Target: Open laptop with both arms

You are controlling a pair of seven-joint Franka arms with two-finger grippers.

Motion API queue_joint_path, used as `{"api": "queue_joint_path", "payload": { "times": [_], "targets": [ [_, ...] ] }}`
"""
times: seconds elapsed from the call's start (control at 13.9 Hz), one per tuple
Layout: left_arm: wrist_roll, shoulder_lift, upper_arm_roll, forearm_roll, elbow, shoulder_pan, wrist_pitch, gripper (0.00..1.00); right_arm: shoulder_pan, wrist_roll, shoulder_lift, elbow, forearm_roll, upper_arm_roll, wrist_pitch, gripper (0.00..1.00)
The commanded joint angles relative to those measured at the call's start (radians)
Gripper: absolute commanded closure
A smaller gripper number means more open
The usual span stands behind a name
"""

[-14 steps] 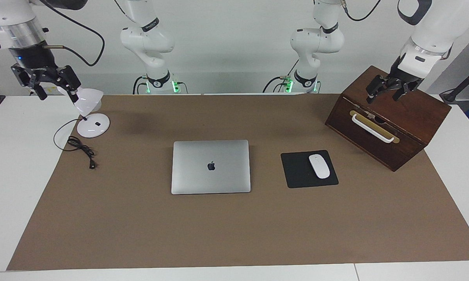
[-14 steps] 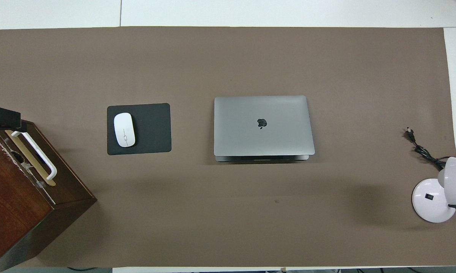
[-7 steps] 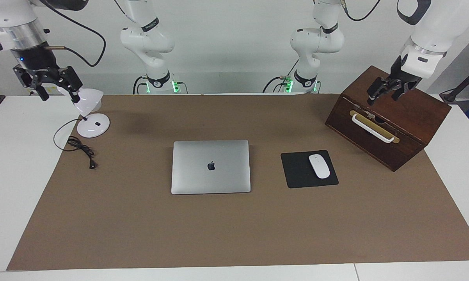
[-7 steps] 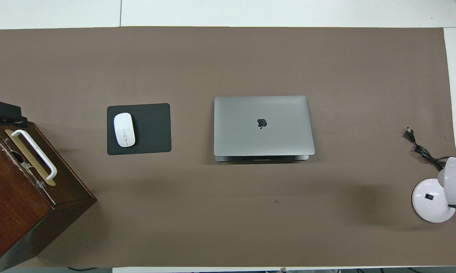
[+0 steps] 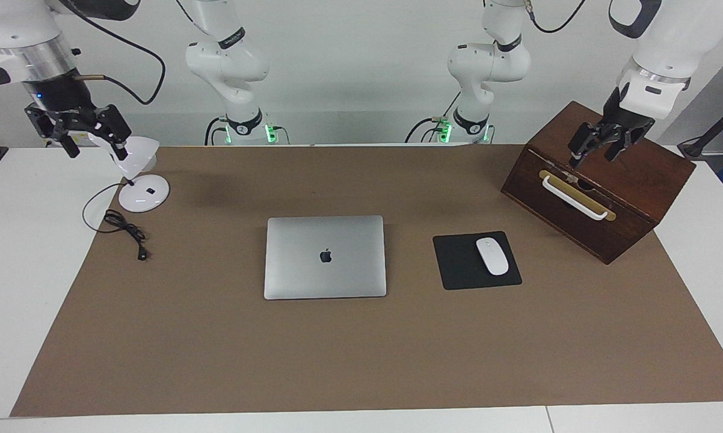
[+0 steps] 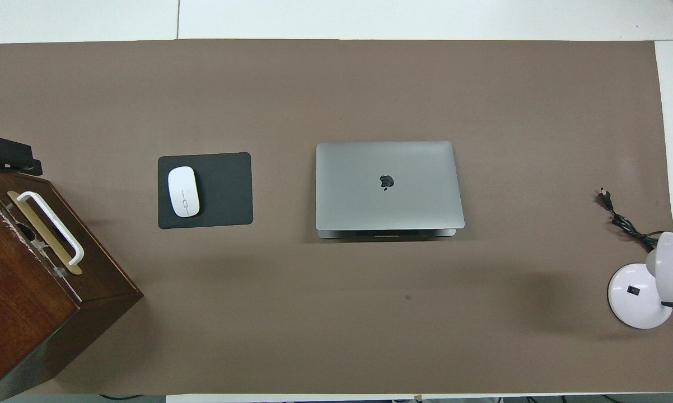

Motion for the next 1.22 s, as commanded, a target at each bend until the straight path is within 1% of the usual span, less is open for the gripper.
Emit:
{"api": "queue_joint_path", "payload": {
  "times": [0.0,0.14,0.29,0.43,0.5,0.57,0.79,0.93,1.15],
  "targets": [
    [-0.008,-0.004,0.000,0.000,-0.006,0.003,-0.005,1.00,-0.005,-0.031,-0.018,-0.028,0.018,0.001,0.005,0.00],
    [-0.014,-0.013,0.003,0.007,-0.038,-0.003,0.015,1.00,-0.003,-0.027,-0.018,-0.031,0.018,0.001,0.004,0.00],
    [-0.031,-0.013,0.003,0.009,-0.038,0.006,0.032,1.00,-0.002,-0.024,-0.018,-0.034,0.017,0.001,0.004,0.00],
    [-0.016,-0.013,0.003,0.009,-0.047,0.009,0.064,1.00,-0.003,-0.027,-0.021,-0.040,0.018,0.001,0.004,0.00],
    [-0.004,-0.021,0.003,0.011,-0.067,0.009,0.093,1.00,-0.003,-0.029,-0.020,-0.040,0.018,0.001,0.004,0.00],
    [0.010,-0.038,0.001,0.011,-0.107,0.007,0.136,1.00,-0.003,-0.029,-0.021,-0.040,0.017,0.001,0.005,0.00],
    [0.032,-0.119,0.000,0.011,-0.301,0.006,0.329,1.00,-0.002,-0.023,-0.023,-0.043,0.017,0.001,0.004,0.00],
    [0.030,-0.165,0.000,0.009,-0.407,-0.002,0.444,1.00,0.000,-0.024,-0.023,-0.043,0.017,0.002,-0.006,0.00],
    [0.033,-0.208,-0.006,0.011,-0.515,-0.022,0.553,1.00,0.026,-0.020,-0.021,-0.043,0.018,0.013,-0.032,0.00]
  ]
}}
